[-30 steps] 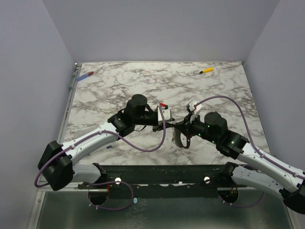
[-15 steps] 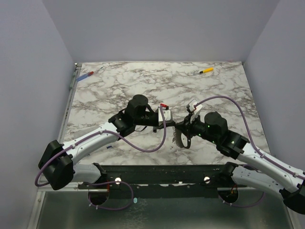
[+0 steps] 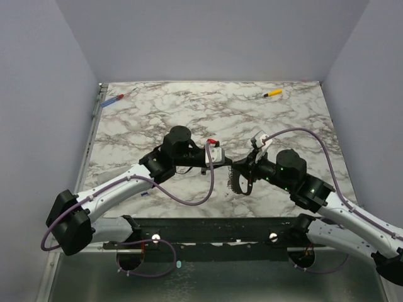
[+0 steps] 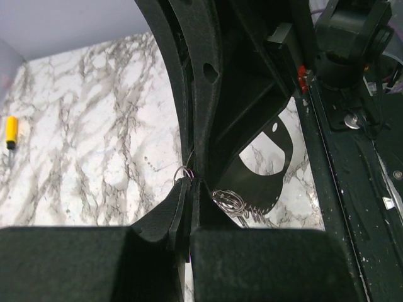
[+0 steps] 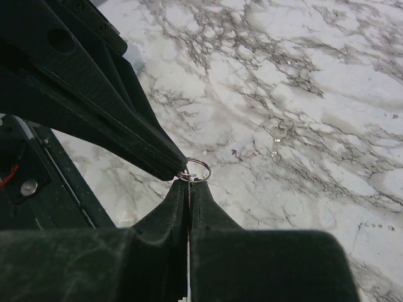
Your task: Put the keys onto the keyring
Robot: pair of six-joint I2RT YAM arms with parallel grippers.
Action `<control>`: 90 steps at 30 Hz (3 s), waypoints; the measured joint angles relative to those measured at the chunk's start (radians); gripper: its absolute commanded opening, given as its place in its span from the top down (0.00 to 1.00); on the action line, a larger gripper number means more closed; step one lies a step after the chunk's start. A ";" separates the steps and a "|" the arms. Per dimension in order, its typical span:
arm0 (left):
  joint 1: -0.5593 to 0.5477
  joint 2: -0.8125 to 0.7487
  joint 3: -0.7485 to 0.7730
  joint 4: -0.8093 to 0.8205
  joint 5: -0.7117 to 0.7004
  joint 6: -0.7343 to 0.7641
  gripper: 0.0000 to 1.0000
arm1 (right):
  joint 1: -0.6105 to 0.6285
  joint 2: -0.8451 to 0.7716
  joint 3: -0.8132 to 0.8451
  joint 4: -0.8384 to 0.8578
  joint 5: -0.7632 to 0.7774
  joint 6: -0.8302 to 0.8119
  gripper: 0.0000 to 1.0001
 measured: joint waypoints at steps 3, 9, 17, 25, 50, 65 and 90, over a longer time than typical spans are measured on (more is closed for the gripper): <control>-0.001 -0.042 -0.026 0.035 0.005 -0.001 1.00 | 0.000 -0.029 -0.006 0.022 -0.019 0.002 0.99; -0.001 -0.126 -0.074 0.094 0.024 -0.005 1.00 | 0.000 -0.066 -0.011 0.065 -0.074 0.008 0.99; 0.002 -0.187 -0.115 0.128 0.058 -0.016 1.00 | 0.003 -0.069 -0.011 0.093 -0.149 0.011 0.94; 0.007 -0.259 -0.168 0.191 0.108 -0.023 1.00 | 0.005 -0.088 -0.011 0.130 -0.225 0.021 0.86; 0.011 -0.376 -0.210 0.205 0.000 -0.097 0.45 | 0.007 -0.010 0.113 0.013 -0.098 -0.181 0.99; 0.013 -0.191 -0.065 0.093 -0.121 -0.219 0.53 | 0.092 0.051 0.203 -0.227 0.089 -0.449 0.99; 0.010 -0.074 -0.066 0.115 0.009 -0.244 0.63 | 0.151 0.080 0.221 -0.269 0.104 -0.501 0.99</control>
